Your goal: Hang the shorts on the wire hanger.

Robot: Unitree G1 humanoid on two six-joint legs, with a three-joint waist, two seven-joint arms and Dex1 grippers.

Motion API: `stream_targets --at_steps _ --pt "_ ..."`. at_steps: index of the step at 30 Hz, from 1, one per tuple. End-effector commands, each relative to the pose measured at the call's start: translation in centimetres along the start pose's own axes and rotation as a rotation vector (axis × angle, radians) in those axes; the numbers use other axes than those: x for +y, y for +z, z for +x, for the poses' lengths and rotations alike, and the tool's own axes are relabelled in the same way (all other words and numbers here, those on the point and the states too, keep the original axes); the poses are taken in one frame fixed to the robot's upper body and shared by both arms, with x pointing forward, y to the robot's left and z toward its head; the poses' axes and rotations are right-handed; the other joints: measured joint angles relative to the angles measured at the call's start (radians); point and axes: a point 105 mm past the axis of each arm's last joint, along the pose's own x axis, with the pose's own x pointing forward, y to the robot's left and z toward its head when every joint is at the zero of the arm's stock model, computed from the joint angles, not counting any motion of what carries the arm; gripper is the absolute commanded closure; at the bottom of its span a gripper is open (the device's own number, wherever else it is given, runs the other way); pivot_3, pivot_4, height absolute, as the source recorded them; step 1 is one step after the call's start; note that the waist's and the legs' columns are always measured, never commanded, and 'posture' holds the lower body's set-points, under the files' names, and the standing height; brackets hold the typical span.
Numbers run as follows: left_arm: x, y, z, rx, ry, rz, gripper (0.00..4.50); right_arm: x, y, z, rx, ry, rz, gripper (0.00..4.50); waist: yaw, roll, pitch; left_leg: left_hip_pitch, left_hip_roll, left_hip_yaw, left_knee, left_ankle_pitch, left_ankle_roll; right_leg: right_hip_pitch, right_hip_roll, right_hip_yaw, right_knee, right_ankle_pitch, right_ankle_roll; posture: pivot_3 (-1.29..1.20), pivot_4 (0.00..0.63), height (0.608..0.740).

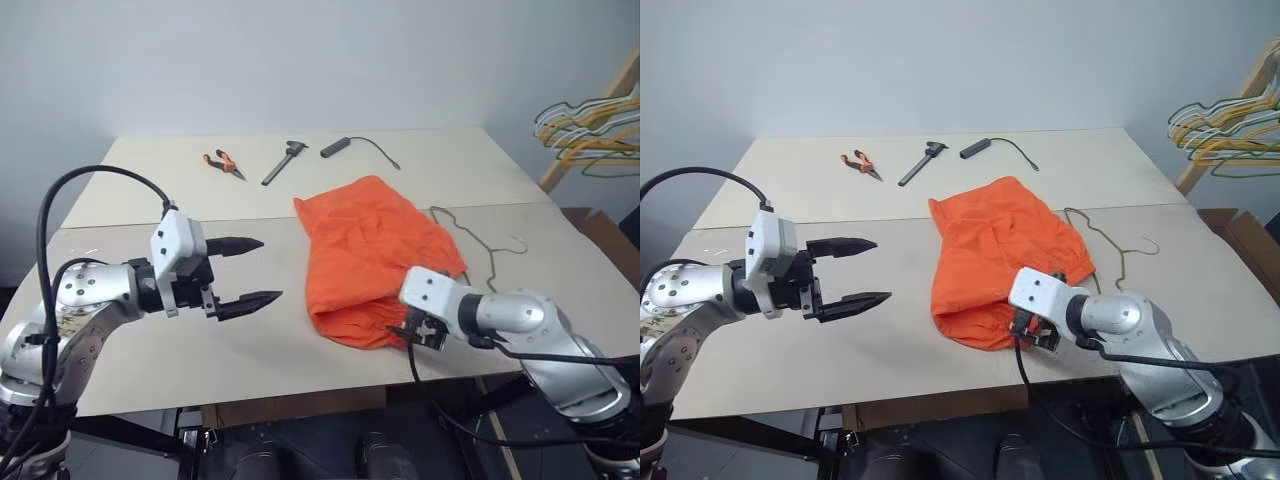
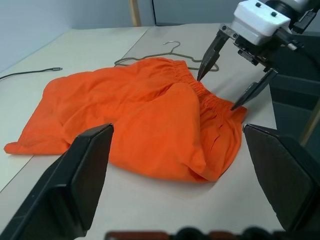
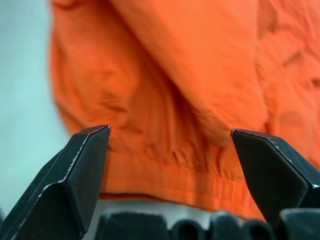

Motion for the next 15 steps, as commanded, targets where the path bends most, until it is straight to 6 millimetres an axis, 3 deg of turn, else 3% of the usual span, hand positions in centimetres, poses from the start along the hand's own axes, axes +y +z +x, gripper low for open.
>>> stream_targets --at_steps 1,10,13,15 --pt "-0.1 0.6 0.0 -0.014 -0.005 0.04 0.0 -1.1 0.4 -0.2 0.016 -0.073 0.0 0.02 0.002 0.0 0.0 0.0 0.0 0.0 0.0 0.0 0.0 0.0 0.0 0.0 0.0 0.0 0.0 -0.11 0.08 0.74" --pt "-0.5 0.7 1.0 -0.037 -0.03 0.043 0.0 -2.9 1.9 1.9 -0.025 -0.205 0.012 0.02 -0.002 0.0 0.0 0.0 0.0 0.0 0.0 0.0 0.0 0.0 0.0 0.0 0.0 0.0 0.0 -0.11 0.071 0.74" --pt "-0.5 0.6 1.0 -0.036 -0.029 0.044 0.0 -2.8 2.5 2.6 -0.041 -0.199 -0.021 0.59 -0.004 0.0 0.0 -0.001 -0.001 0.0 0.0 0.0 0.0 0.0 0.0 0.0 0.0 0.0 0.0 -0.11 0.07 0.74" --pt "-0.5 0.6 0.9 -0.037 -0.027 0.045 0.0 -3.0 2.7 3.1 -0.046 -0.209 -0.058 1.26 -0.005 0.0 0.0 -0.001 -0.001 0.0 0.0 0.0 0.0 0.0 0.0 0.0 0.0 0.0 0.001 -0.11 0.069 0.74"
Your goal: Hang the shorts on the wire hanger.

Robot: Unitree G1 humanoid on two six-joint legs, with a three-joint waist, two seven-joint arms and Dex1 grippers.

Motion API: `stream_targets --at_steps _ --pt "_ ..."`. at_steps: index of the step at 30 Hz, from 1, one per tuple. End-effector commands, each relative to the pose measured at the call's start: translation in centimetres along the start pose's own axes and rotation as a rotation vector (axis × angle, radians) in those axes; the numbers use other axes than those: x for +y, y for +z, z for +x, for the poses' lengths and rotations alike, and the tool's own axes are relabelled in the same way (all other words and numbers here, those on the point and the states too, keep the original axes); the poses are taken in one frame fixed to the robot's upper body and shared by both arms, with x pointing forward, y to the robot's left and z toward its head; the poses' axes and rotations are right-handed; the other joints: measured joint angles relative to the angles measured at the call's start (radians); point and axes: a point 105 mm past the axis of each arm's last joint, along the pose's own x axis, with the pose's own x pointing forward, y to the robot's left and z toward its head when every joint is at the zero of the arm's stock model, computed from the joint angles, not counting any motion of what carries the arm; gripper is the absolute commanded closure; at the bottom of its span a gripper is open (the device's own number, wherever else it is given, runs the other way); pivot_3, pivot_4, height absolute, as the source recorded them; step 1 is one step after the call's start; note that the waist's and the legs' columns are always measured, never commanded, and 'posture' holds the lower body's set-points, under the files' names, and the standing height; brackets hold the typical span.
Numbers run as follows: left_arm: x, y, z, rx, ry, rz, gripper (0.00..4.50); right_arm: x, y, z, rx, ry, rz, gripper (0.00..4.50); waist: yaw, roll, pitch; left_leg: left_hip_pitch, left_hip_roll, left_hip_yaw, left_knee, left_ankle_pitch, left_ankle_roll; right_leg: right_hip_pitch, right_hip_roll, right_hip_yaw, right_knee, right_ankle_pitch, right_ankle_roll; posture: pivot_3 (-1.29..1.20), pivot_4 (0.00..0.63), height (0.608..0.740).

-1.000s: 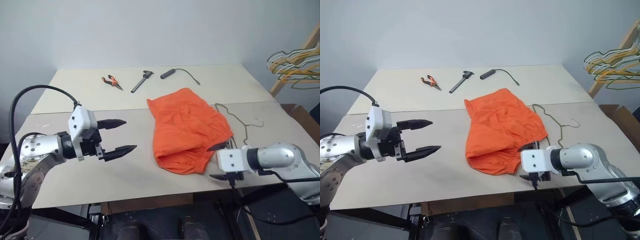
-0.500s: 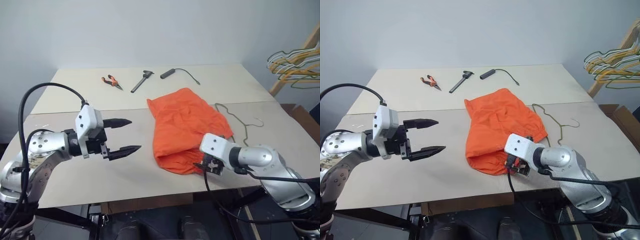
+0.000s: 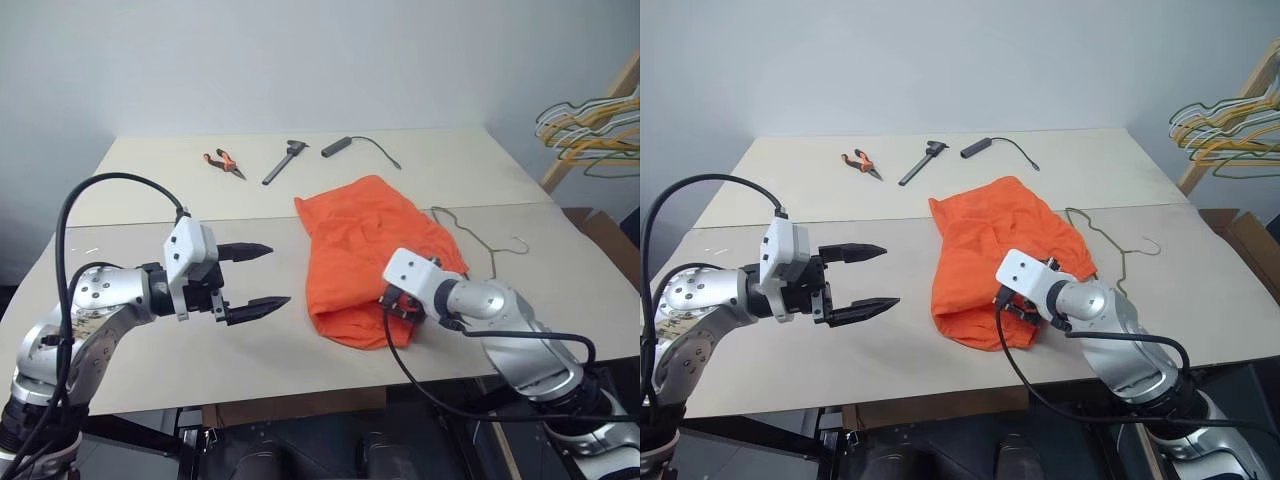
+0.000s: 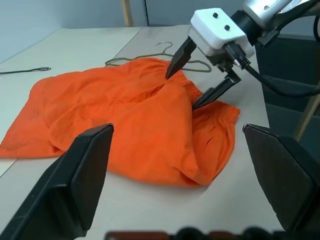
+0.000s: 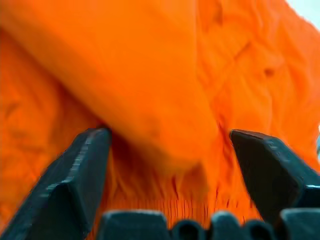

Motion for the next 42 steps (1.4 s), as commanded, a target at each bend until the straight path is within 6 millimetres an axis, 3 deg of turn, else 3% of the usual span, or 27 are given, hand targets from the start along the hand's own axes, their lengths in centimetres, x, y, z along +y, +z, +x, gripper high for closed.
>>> stream_targets --at_steps 1,9,12,14,20,28,31,35,40,42 --pt "0.0 1.1 0.0 -0.028 0.001 0.056 0.0 -1.0 1.2 0.4 -0.045 -0.058 -0.08 1.59 -0.001 0.0 0.0 0.0 0.0 0.0 0.0 0.0 0.0 0.0 0.0 0.0 0.0 0.0 0.0 -0.11 0.069 0.74" --pt "0.0 1.0 -0.4 -0.025 0.022 0.062 0.0 -2.8 3.2 0.8 -0.124 -0.141 -0.251 4.46 -0.006 0.0 0.0 0.0 0.0 0.0 0.0 0.001 -0.002 0.0 0.0 0.0 0.0 0.0 0.0 -0.1 0.07 0.74" --pt "0.0 1.2 -0.7 -0.025 0.025 0.07 0.0 -4.0 6.3 0.9 -0.252 -0.266 -0.472 4.46 -0.016 0.0 0.0 0.0 0.0 0.0 0.0 0.002 -0.003 0.0 0.0 0.0 0.0 0.0 0.0 -0.1 0.07 0.74" --pt "-0.1 1.4 -0.9 -0.025 0.025 0.074 0.0 -3.9 8.5 0.9 -0.368 -0.301 -0.579 4.46 -0.021 0.0 0.0 0.0 0.0 0.0 0.0 0.002 -0.004 0.0 0.0 0.0 0.0 0.0 0.0 -0.1 0.07 0.74" --pt "-0.2 1.7 -1.3 -0.023 0.027 0.089 0.0 0.8 12.1 1.5 -0.67 -0.147 -0.752 4.46 -0.024 0.0 0.0 0.0 0.0 0.0 -0.001 0.005 -0.009 -0.001 0.001 0.0 0.001 0.0 0.0 -0.09 0.07 0.74" --pt "-0.5 2.1 -2.0 -0.022 0.026 0.097 0.0 7.7 14.8 2.7 -0.902 0.089 -0.675 4.46 -0.02 0.0 0.0 0.0 0.001 0.0 0.0 0.005 -0.009 0.0 0.001 0.0 0.001 0.0 0.0 -0.07 0.066 0.74" --pt "-0.5 2.0 -2.2 -0.016 0.031 0.098 0.0 8.9 15.4 3.1 -0.927 0.134 -0.641 3.88 -0.021 0.0 0.0 0.001 0.001 0.0 0.0 0.006 -0.009 0.0 0.001 0.001 0.003 0.0 0.0 -0.07 0.066 0.74" --pt "-0.4 2.0 -2.2 -0.015 0.03 0.099 0.0 9.1 16.5 2.8 -0.987 0.131 -0.573 2.5 -0.019 0.0 0.0 0.001 0.001 0.0 0.0 0.006 -0.01 0.0 0.001 0.0 0.004 0.0 0.0 -0.08 0.067 0.74" --pt "-0.2 2.1 -1.9 -0.017 0.019 0.103 0.0 9.6 16.1 2.4 -0.98 0.206 -0.542 0.76 -0.02 0.0 0.0 0.002 0.001 0.0 0.0 0.006 -0.01 0.0 0.001 0.001 0.005 0.0 0.0 -0.1 0.068 0.74" --pt "-0.1 2.1 -1.9 -0.016 0.016 0.104 0.0 9.2 15.6 2.1 -0.955 0.23 -0.516 0.76 -0.02 0.0 0.0 0.002 0.001 0.0 0.0 0.006 -0.01 0.0 0.001 0.001 0.005 0.0 0.0 -0.1 0.07 0.74"
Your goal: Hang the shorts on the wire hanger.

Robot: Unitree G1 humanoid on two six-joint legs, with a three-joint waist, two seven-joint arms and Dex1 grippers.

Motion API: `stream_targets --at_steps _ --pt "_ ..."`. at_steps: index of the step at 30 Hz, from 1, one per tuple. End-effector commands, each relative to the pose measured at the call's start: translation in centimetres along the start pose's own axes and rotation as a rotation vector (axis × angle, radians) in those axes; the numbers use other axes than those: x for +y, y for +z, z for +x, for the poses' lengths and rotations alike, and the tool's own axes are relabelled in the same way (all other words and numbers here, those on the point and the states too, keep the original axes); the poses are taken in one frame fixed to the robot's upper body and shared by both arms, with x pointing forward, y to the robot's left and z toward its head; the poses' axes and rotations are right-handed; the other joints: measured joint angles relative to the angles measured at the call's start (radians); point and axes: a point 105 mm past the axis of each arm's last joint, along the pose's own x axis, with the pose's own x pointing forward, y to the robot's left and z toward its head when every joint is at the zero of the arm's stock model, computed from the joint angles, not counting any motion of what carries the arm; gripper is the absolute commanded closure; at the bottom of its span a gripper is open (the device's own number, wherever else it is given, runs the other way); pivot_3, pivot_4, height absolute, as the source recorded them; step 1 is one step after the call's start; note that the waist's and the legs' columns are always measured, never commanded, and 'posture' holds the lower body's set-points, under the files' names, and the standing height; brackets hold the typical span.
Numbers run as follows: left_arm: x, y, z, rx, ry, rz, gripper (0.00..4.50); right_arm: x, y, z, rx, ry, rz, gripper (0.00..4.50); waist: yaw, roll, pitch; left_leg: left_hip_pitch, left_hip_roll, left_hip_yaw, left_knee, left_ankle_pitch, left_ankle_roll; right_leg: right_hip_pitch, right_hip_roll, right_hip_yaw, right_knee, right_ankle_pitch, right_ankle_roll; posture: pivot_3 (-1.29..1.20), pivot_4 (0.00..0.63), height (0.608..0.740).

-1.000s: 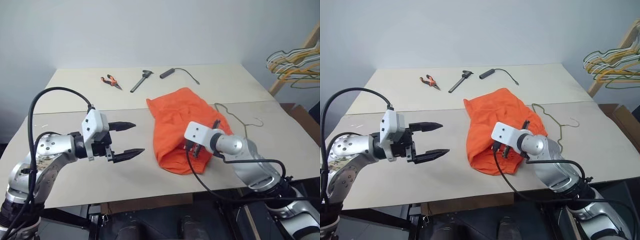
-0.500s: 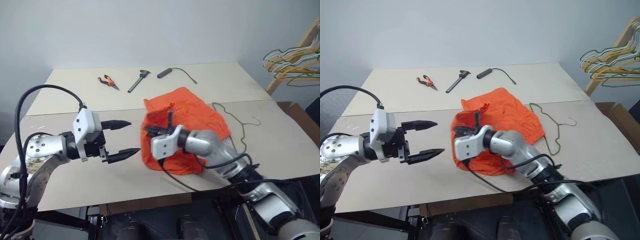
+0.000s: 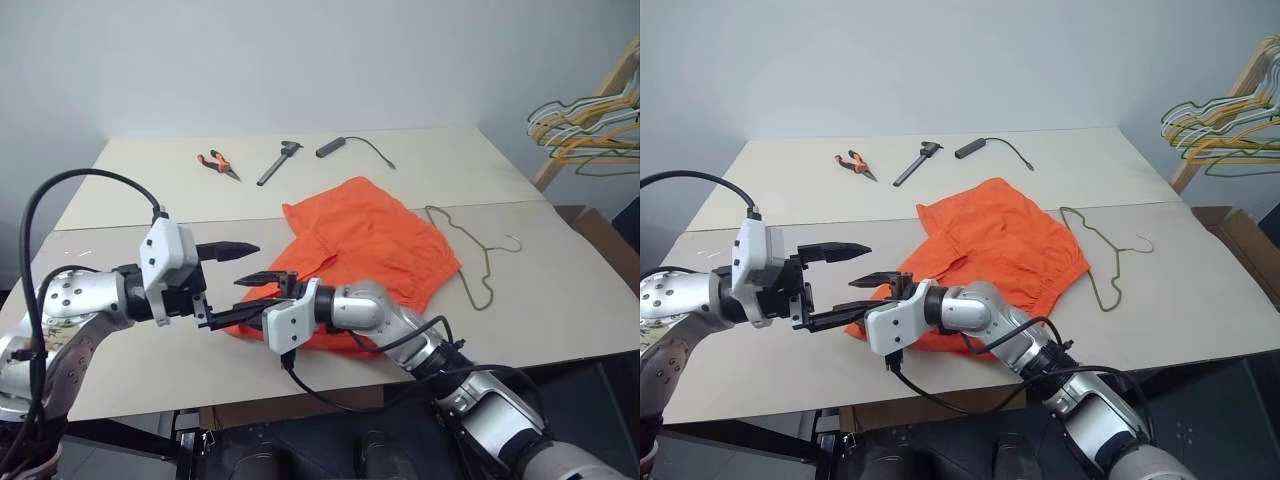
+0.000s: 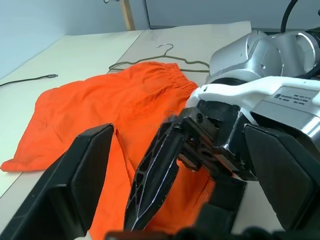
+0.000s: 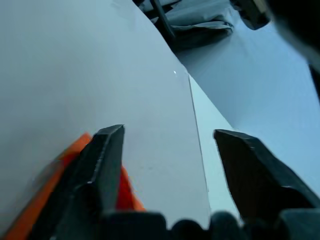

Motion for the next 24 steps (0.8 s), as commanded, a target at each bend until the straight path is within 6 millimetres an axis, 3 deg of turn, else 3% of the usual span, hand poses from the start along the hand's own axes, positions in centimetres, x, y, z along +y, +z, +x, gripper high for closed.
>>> stream_targets --at_steps 1,7,9,15,24 --pt "0.4 0.9 -0.2 -0.009 -0.007 0.052 0.0 -1.5 0.6 -2.1 0.003 -0.022 0.071 0.76 0.0 0.0 0.0 0.0 0.0 0.0 0.0 0.0 0.0 0.0 0.0 0.0 0.0 0.0 0.0 -0.11 0.071 0.74" --pt "0.9 -1.0 -1.2 0.139 -0.079 0.137 0.0 -2.5 0.1 -8.0 0.141 0.021 0.233 0.76 0.0 0.0 0.0 0.0 0.0 0.0 0.0 -0.001 0.001 0.0 0.0 0.0 0.0 0.0 0.0 -0.14 0.069 0.74" --pt "1.0 -1.6 -1.5 0.179 -0.109 0.172 0.0 -2.6 0.2 -9.2 0.175 0.03 0.283 0.76 0.0 0.0 0.0 0.001 0.0 0.001 0.0 -0.001 0.001 0.0 0.0 0.0 0.0 0.0 -0.001 -0.15 0.068 0.74" --pt "0.1 -5.5 -0.7 0.355 -0.319 0.366 0.0 -2.9 1.0 -13.9 0.29 0.049 0.402 0.76 -0.002 0.0 0.0 0.001 0.001 0.002 0.0 -0.006 0.007 -0.001 0.0 0.0 0.0 -0.001 -0.002 -0.18 0.061 0.74" --pt "0.0 -8.9 0.7 0.474 -0.518 0.63 0.0 -2.0 1.3 -15.6 0.352 0.067 0.439 0.76 -0.01 0.0 0.0 0.0 0.001 0.006 0.0 -0.006 0.008 -0.001 0.0 0.0 0.0 -0.001 -0.002 -0.2 0.046 0.74"
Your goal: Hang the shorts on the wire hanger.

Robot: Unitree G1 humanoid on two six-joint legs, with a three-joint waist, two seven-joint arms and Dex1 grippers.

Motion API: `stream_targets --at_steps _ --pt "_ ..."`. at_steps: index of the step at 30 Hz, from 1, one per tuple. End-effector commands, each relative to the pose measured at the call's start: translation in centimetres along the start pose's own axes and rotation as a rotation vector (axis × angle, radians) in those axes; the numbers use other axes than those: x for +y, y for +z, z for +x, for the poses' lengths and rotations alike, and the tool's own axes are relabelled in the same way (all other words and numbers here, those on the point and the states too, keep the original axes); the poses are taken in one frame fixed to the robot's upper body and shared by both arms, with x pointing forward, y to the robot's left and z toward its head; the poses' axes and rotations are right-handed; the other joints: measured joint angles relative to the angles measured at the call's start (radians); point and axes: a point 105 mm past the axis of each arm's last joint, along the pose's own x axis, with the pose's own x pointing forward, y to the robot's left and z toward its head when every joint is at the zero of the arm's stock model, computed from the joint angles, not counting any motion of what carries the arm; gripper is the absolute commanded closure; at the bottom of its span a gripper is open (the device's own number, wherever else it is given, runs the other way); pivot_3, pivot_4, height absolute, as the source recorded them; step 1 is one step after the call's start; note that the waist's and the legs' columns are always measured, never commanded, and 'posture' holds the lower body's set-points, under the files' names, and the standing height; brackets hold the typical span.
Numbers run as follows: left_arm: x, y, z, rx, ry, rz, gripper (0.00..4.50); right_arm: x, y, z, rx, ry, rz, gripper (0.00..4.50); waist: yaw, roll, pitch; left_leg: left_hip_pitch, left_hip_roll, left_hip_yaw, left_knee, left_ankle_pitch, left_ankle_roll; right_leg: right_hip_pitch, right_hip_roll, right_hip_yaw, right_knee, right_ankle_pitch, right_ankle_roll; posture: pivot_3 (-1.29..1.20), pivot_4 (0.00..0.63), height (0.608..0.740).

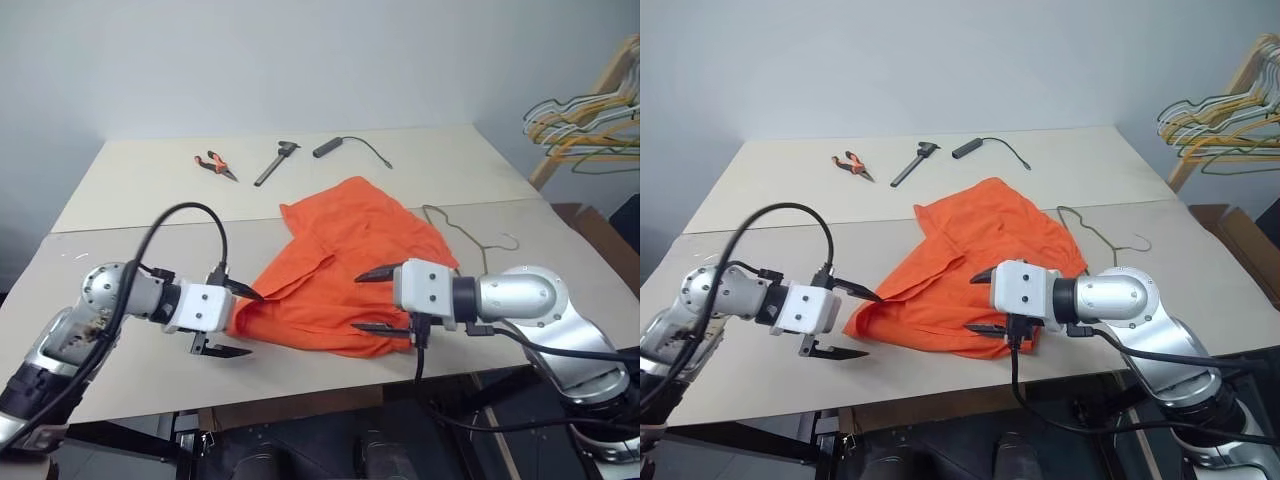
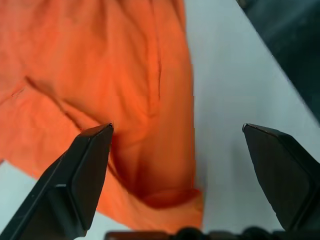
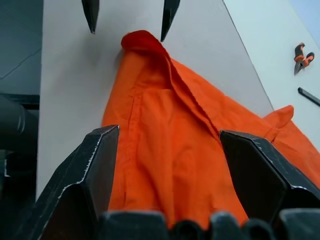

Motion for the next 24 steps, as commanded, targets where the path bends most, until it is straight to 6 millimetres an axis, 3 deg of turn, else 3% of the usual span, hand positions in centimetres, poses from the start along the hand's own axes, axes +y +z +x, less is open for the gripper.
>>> stream_targets --at_steps 1,7,14,19,24 --pt "0.2 -0.5 0.1 0.054 -0.05 0.124 0.0 -0.2 0.8 -0.5 -0.009 -0.019 -0.034 0.76 -0.004 0.0 0.0 0.0 0.0 0.0 0.0 0.0 0.0 0.0 0.0 0.0 0.0 0.0 0.0 -0.2 0.045 0.74" --pt "0.0 -1.5 1.3 0.091 -0.096 0.187 0.0 -0.3 0.7 -0.3 -0.003 -0.026 -0.04 0.76 -0.018 0.0 0.0 -0.001 0.0 0.0 0.002 -0.001 0.001 0.0 0.0 0.0 0.0 0.0 0.001 -0.2 0.046 0.74" --pt "-0.2 -4.0 0.8 0.219 -0.107 0.199 0.0 -0.2 0.7 -0.5 0.005 -0.027 -0.042 0.76 -0.022 0.0 0.0 -0.002 0.0 -0.003 0.003 -0.001 0.002 -0.001 0.0 0.0 0.002 0.0 0.001 -0.2 0.048 0.74" --pt "0.1 -4.5 1.0 0.238 -0.071 0.153 0.0 -0.2 0.6 -0.5 0.009 -0.03 -0.045 0.76 -0.022 0.0 0.0 0.0 0.001 -0.004 0.004 -0.001 0.002 0.0 0.0 0.0 0.005 0.0 0.001 -0.2 0.045 0.74" --pt "0.2 -4.6 0.9 0.26 -0.073 0.16 1.52 -0.2 0.5 -0.7 0.021 -0.031 -0.05 0.72 -0.022 0.0 0.0 0.0 0.004 -0.004 0.007 -0.001 0.002 0.0 0.0 0.0 0.008 0.0 0.001 -0.21 0.044 0.74"
